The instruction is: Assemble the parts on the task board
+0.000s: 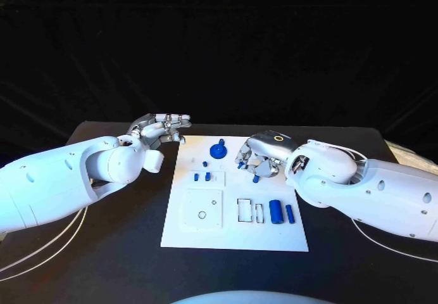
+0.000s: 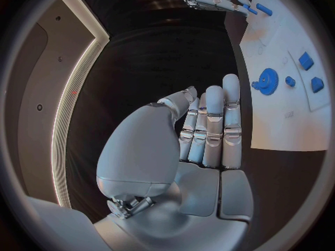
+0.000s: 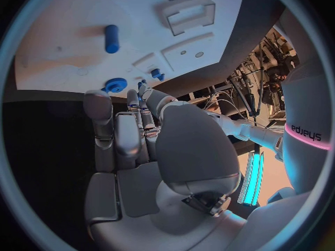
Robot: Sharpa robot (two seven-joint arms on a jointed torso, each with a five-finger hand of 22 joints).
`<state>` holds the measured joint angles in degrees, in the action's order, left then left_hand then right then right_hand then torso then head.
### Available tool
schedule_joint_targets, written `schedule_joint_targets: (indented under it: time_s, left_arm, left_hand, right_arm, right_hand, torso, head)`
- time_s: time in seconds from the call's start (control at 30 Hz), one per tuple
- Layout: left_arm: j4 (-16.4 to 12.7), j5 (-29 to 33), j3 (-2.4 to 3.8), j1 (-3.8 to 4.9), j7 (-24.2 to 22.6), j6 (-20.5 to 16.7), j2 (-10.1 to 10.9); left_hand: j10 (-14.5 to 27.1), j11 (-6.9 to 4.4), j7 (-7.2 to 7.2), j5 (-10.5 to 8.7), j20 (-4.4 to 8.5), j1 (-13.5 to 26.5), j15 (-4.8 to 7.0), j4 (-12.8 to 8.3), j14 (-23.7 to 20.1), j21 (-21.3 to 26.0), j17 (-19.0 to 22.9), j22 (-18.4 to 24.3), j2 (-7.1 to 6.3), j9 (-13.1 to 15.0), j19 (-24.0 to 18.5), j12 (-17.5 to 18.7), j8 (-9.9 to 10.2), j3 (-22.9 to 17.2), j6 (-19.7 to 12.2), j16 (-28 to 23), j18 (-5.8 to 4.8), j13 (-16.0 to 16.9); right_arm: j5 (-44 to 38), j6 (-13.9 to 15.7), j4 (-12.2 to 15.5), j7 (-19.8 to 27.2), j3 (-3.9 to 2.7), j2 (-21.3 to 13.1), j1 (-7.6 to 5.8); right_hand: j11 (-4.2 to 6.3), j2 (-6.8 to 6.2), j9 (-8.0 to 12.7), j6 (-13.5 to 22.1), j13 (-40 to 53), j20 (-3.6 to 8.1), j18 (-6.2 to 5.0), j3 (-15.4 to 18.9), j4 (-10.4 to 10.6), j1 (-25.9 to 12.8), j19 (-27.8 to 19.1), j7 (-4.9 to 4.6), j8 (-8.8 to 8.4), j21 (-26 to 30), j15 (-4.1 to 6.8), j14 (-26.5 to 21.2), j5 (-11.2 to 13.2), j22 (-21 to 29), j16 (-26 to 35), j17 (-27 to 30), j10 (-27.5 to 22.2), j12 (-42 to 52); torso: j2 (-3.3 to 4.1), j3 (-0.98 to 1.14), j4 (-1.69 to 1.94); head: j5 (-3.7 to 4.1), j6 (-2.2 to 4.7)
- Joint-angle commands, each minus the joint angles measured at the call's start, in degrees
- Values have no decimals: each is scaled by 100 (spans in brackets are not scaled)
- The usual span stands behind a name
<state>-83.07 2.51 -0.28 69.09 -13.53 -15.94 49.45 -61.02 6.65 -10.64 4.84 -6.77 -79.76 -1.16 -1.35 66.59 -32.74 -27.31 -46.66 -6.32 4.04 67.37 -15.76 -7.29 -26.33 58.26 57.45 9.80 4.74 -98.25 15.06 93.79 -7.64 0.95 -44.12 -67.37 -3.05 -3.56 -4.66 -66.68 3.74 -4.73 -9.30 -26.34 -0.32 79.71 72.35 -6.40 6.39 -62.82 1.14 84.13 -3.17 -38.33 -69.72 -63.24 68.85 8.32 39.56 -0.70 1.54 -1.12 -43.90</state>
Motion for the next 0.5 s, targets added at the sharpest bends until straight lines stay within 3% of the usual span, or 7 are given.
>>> schedule_joint_targets:
  time_s: [0.03, 0.13, 0.33, 0.5]
  left_arm:
    - [-50, -39, 4, -15, -50, 82, -22]
    - [-73, -40, 4, -39, -51, 90, -51]
    - [-140, -41, 3, -73, -42, 96, -77]
    - [-184, -63, 3, -81, -41, 97, -86]
  left_hand:
    - [41, -13, -26, 29, -2, -13, -13, -32, 35, 32, 11, 7, 27, -9, 21, -26, 1, 2, -7, 20, 67, -10]
    - [41, -13, -26, 29, -2, -13, -13, -32, 35, 32, 11, 7, 27, -9, 21, -26, 1, 2, -7, 20, 67, -10]
    - [41, -13, -26, 29, -2, -13, -13, -32, 35, 32, 11, 7, 27, -9, 21, -26, 1, 2, -7, 20, 67, -10]
    - [41, -13, -26, 29, -2, -13, -13, -32, 35, 32, 11, 7, 27, -9, 21, -26, 1, 2, -7, 20, 67, -10]
  right_arm:
    - [-10, -213, 53, -14, 11, 132, 52]
    - [-43, -272, 33, 4, 29, 303, 143]
    - [-148, -377, -53, 50, 59, 585, 344]
    - [-199, -465, -135, 59, 82, 733, 477]
  right_hand:
    - [-30, 2, -9, 17, -5, 15, 65, -57, -3, -57, 31, -45, -28, -21, 23, 181, -19, -4, -34, -6, 9, -43]
    - [-34, 4, -8, 22, -5, 14, 66, -73, -13, -56, 32, -52, -34, -26, 21, 180, -26, -10, -40, -13, 7, -55]
    - [-38, 8, -9, 26, -5, 13, 66, -90, -23, -54, 31, -59, -39, -28, 20, 179, -31, -10, -42, -14, 7, -66]
    - [-39, 9, -9, 26, -5, 13, 66, -94, -25, -54, 31, -60, -40, -29, 19, 179, -31, -12, -41, -14, 7, -68]
  torso:
    - [2, -7, -11]
    - [10, -11, -1]
    - [15, -3, 1]
    - [18, -10, 4]
  head:
    - [-80, -39]
    - [-118, -32]
    - [-152, -85]
    - [-191, -115]
